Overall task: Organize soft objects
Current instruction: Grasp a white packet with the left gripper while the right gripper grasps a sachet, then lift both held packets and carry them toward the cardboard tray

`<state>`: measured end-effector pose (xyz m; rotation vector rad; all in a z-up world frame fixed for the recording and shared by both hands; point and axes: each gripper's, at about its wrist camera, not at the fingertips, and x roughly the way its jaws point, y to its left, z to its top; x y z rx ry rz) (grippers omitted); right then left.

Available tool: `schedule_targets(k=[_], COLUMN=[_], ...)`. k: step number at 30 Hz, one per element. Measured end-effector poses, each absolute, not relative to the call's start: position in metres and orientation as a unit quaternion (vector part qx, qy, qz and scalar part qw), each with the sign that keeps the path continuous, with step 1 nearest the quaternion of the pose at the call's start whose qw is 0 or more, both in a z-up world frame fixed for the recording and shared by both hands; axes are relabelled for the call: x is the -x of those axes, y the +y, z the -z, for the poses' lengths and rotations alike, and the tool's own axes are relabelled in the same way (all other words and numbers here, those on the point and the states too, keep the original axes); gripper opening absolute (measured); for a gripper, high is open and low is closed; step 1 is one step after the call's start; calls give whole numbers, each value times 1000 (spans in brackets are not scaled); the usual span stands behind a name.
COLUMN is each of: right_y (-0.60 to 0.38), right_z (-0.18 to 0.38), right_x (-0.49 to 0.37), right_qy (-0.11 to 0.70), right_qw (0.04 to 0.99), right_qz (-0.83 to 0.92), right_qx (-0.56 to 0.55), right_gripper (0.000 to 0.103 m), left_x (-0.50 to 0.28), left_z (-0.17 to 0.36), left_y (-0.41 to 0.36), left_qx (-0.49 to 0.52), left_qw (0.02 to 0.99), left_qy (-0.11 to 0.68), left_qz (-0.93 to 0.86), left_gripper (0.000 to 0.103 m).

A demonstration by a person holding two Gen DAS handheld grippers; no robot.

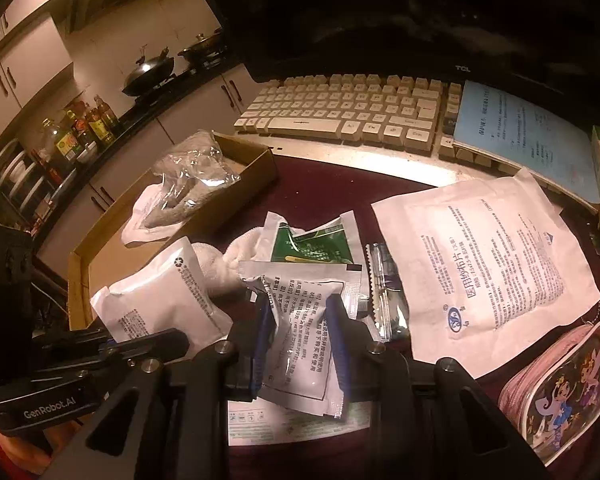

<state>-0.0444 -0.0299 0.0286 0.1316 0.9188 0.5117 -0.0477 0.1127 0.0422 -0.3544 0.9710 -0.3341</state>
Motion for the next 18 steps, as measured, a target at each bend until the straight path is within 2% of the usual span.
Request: schedule_targets(k=[18], right_y=[-39], right_z=[-30], right_x=[51], right_qy=[435], right_qw=[866], right_qz=[-236], right_qx=[-70], right_gripper=[30], left_x=[48], left_z=[-56], left_y=[100], left_qx=[150], left_qw=[862], left_qy=[452], left_qz=[173], left_gripper=[7])
